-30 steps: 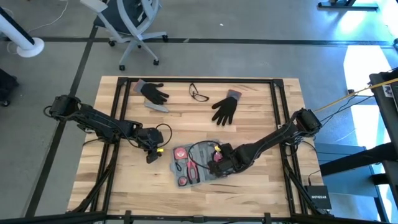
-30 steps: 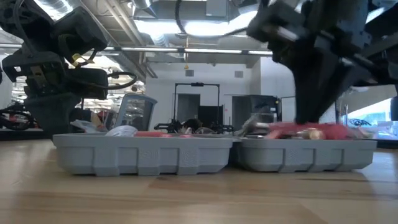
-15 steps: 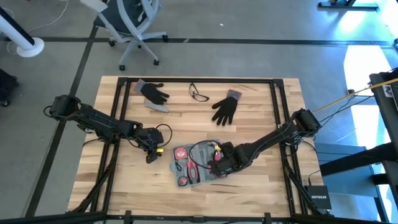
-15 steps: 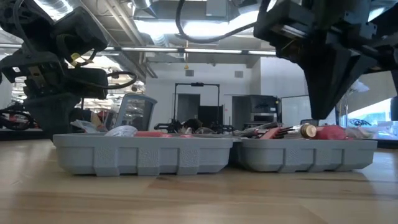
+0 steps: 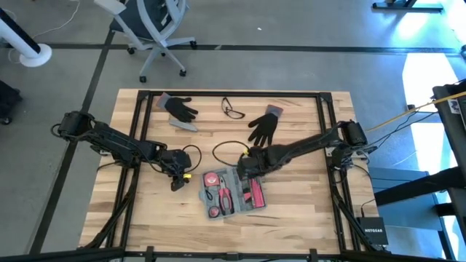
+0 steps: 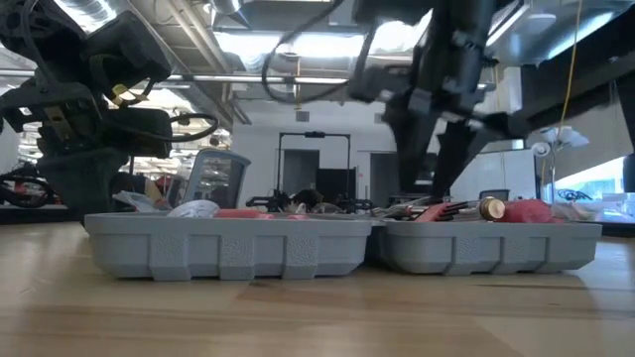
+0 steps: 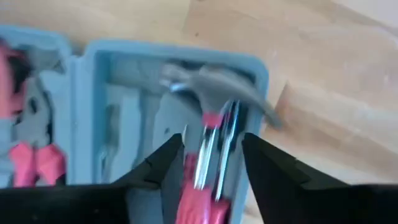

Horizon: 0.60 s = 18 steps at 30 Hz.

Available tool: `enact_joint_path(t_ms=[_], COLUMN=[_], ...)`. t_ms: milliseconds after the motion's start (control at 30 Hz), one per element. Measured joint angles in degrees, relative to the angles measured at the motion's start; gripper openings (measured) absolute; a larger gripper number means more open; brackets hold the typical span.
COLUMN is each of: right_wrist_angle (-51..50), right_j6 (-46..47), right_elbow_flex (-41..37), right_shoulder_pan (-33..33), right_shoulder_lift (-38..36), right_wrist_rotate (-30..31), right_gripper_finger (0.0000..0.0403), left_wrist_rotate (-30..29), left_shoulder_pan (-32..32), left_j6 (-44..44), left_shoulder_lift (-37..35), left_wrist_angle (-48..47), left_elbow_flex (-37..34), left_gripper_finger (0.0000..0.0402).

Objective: Prefit tool cases

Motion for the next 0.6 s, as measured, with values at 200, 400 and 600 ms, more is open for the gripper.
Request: enact_joint_path(t_ms=[200, 400, 600], right_wrist_angle=[2.7, 1.0, 1.1], right_j6=[-1.8, -1.7, -1.4], right_elbow_flex=[0.0, 0.0, 0.0], right_shoulder_pan=[-0.8, -1.0, -1.2], right_shoulder_lift=[2.8, 3.0, 3.0], right_wrist_rotate=[-3.2, -0.7, -1.0], right_gripper_finger=[0.0159, 0.0126, 0.0028], left_wrist_rotate=[0.0, 0.5, 0.7], left_shoulder_pan=[0.0, 1.1, 1.8], left_j6=[-0.4, -0.5, -0.5], left_shoulder_lift=[0.0, 0.0, 0.0], left_wrist_angle=[-0.1, -0.2, -0.2], left_elbow_flex=[0.0, 0.0, -0.1], left_gripper_finger=[0.0, 0.0, 0.0])
